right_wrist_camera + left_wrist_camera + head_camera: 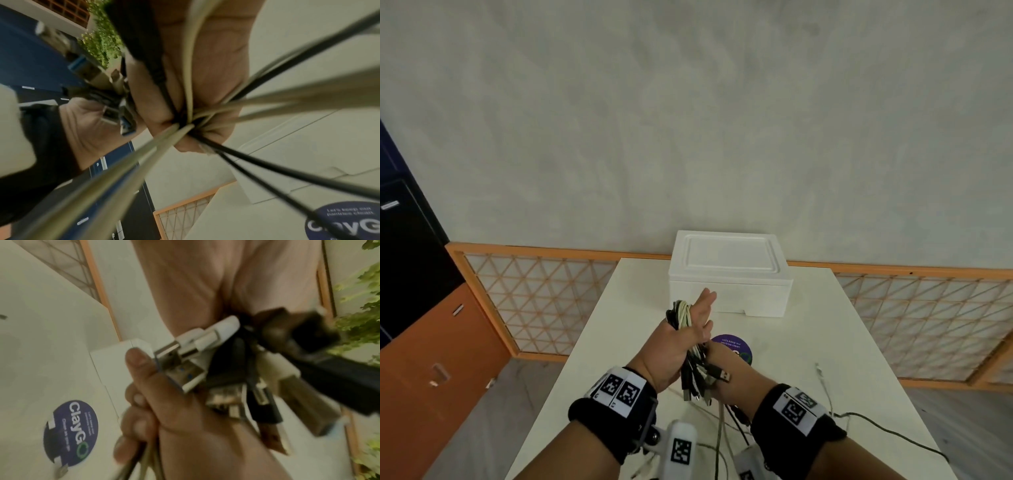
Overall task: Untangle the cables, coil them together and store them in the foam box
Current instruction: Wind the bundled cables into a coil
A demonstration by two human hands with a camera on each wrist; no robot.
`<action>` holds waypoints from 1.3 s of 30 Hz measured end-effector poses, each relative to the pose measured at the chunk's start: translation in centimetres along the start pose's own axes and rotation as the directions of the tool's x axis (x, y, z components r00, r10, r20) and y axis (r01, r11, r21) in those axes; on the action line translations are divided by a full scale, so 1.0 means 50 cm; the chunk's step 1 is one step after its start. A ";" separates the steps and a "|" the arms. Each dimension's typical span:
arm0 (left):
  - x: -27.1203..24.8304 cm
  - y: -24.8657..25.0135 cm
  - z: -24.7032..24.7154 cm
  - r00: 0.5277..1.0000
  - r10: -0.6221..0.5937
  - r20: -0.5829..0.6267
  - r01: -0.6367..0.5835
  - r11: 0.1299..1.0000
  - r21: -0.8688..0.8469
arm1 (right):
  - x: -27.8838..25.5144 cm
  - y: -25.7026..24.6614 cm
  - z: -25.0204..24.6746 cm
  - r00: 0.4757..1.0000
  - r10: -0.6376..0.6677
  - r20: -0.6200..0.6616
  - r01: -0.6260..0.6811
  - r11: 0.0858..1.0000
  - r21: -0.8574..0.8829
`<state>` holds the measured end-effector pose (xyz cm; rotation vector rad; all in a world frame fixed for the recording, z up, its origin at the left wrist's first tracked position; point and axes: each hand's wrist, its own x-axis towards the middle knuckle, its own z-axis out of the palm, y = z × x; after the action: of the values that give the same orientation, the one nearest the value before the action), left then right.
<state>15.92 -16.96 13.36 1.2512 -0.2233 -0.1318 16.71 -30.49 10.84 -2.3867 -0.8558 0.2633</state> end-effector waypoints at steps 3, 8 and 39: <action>0.007 -0.010 -0.019 0.998 -0.064 0.003 0.062 0.977 0.205 | 0.003 -0.007 -0.011 0.996 -0.040 0.081 0.050 0.991 -0.128; 0.005 -0.026 -0.022 0.995 -0.098 0.018 0.076 0.863 0.499 | 0.002 -0.002 -0.008 0.975 0.000 0.220 0.084 0.924 -0.372; -0.061 -0.052 -0.011 0.984 -0.177 0.036 0.115 0.768 0.630 | -0.030 -0.012 -0.087 0.758 -0.613 -0.223 0.405 0.710 -0.576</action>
<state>13.17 -16.57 10.44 1.9395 -0.2614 -0.2672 16.82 -33.04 14.70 -2.3622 -1.4784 -0.7487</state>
